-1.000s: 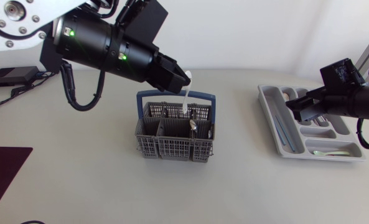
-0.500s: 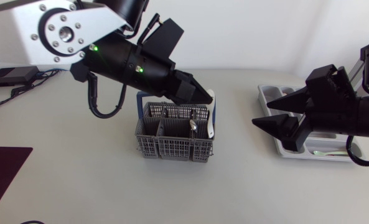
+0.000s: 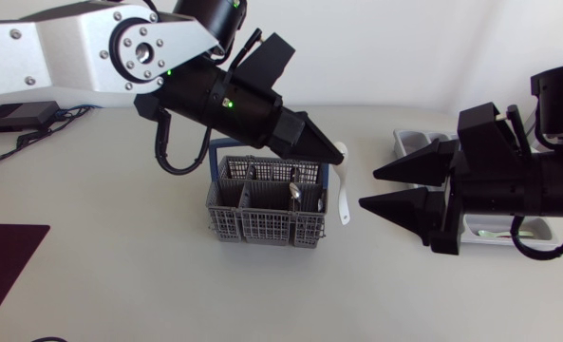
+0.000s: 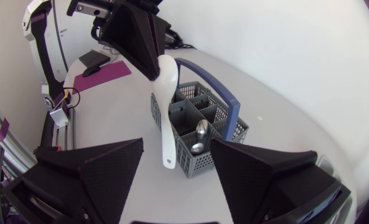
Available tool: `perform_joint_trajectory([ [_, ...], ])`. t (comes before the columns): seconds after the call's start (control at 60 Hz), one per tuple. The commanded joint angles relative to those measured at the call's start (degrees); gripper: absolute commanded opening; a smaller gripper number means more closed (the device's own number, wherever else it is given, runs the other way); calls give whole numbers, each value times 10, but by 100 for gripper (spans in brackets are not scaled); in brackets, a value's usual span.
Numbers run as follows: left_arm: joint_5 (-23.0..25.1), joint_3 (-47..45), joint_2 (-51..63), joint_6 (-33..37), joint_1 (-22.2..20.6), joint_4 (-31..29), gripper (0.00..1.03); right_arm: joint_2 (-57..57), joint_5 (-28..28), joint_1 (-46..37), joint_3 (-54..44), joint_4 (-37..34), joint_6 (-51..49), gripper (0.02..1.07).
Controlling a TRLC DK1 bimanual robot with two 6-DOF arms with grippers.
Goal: Sort the cutlery from the basket into the organizer compartments.
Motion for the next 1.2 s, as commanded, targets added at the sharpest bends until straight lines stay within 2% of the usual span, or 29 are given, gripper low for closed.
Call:
perform_joint_trajectory([
  [0.0,16,21,14,-6,3,-9,4,10,-13,7,-1,-5,11,73],
  [0.15,31,22,14,-11,0,-13,4,13,-20,14,-1,5,20,72],
  [0.317,35,24,14,-12,-6,-17,4,15,-24,29,-1,21,38,69],
  [0.4,36,24,14,-12,-7,-19,4,16,-24,32,-1,27,44,64],
  [0.7,42,23,14,-18,-18,-21,4,33,-24,39,-1,52,58,60],
  [0.783,43,23,14,-18,-18,-22,4,34,-24,45,0,54,60,55],
  [1.117,43,24,11,-18,-16,-22,4,31,-24,56,-9,58,65,14],
  [1.183,43,24,9,-18,-15,-22,4,31,-24,58,-10,57,66,13],
])
